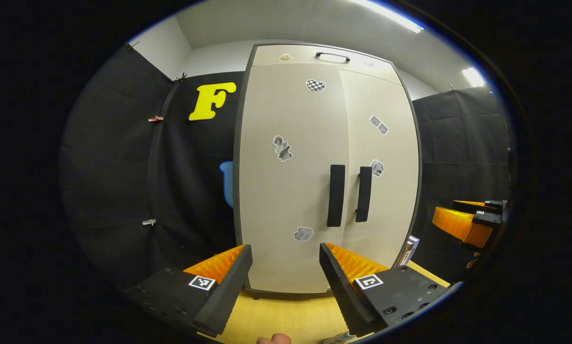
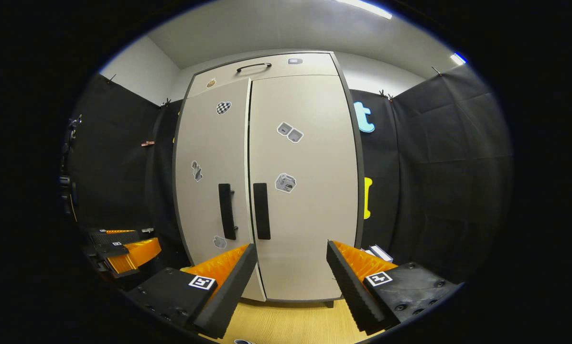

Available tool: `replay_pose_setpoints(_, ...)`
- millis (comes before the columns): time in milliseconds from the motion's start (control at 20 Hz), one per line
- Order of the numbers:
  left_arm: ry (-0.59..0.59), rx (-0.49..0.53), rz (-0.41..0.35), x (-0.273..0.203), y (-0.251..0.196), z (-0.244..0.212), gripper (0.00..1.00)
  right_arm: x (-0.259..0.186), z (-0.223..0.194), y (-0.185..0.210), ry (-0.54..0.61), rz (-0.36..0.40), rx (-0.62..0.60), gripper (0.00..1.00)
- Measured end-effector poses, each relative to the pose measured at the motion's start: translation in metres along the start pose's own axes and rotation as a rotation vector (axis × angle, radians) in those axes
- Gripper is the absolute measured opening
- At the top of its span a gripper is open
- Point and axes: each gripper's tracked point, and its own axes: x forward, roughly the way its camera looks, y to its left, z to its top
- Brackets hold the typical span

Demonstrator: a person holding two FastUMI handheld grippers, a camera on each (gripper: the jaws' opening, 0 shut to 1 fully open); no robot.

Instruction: Grasp the bottle in the cabinet with the left hand and place it on the coaster, then close the right door with the right hand and the left door with the left hand.

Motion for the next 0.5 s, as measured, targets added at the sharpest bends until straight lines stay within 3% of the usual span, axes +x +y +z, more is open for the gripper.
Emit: replay_pose_setpoints(500,-0.016,0.027,0.003,-0.0007,0.0016,0.0056,0.90,0.0011,-0.0057,-0.0030,0.016,-0.017,-0.028,0.98)
